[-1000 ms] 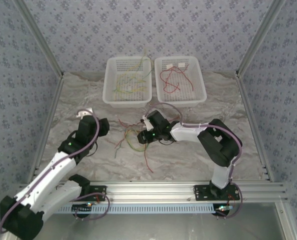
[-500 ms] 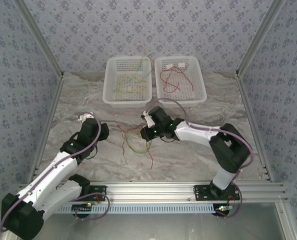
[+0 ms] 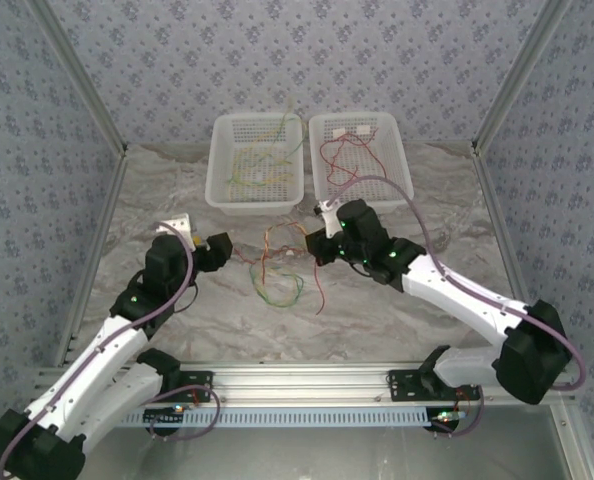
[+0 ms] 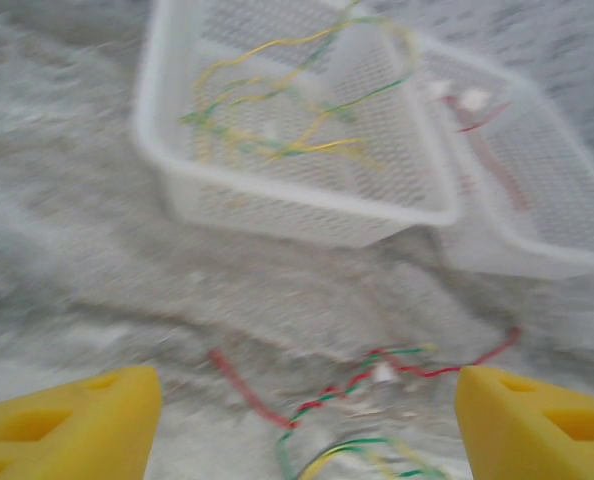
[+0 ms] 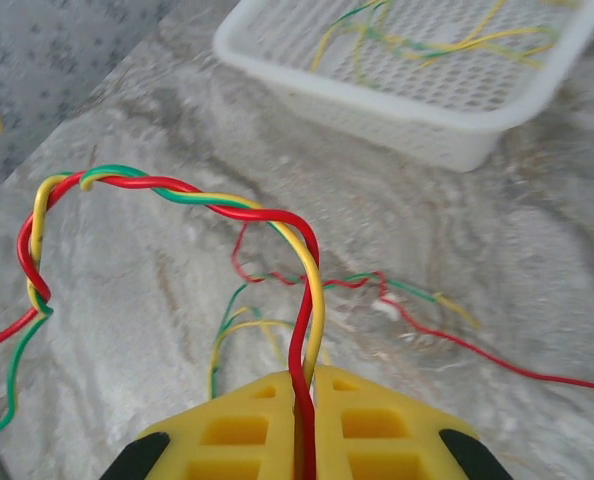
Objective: Untangle the cables
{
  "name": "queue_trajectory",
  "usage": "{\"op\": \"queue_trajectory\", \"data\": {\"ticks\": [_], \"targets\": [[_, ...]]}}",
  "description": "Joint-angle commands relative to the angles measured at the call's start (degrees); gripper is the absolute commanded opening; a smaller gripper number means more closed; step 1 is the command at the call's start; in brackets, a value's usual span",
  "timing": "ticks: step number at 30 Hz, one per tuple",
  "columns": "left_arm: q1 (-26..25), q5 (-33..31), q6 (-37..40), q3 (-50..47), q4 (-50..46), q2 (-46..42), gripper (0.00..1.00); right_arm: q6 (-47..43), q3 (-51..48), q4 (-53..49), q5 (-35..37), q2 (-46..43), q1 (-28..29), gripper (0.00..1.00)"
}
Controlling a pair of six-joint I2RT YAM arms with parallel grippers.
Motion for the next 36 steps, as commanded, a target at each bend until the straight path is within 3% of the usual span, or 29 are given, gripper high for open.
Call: {"op": "queue_trajectory", "data": {"ticks": [1, 9, 16, 24, 27, 31, 36], "targets": [[0.45, 13.71, 1.10, -2.87, 13.84, -0.25, 0.77, 1.95, -2.96, 0.58, 3.72, -3.55, -1.72, 0.00], [-0.22, 32.25, 2.87, -6.25, 29.64, 4.37, 0.74, 6.44, -5.88, 3.18, 4.26, -7.86, -5.17, 0.00], [-4.44, 35.51, 6.58, -4.47, 30.88, 9.42, 0.83, 8.01, -5.84, 3.31, 3.68, -9.51, -5.93, 0.00], [-8.24, 35.78, 10.35, -0.52, 30.66, 16.20, 0.83, 9.49, -5.77, 3.05, 3.01, -10.52, -6.45, 0.00], [-9.24, 34.56, 11.52, -0.11, 30.91, 18.64, 0.72, 10.45, -5.92, 3.73, 1.73, -10.90, -6.63, 0.00], [-9.40, 34.56, 11.12, -0.30, 33.05, 20.81, 0.67, 11.78, -6.04, 3.99, 0.11, -11.03, -6.99, 0.00], [-9.64, 33.52, 10.68, -0.92, 35.15, 21.72, 0.35, 13.96, -7.28, 6.65, -4.01, -11.08, -8.81, 0.00]]}}
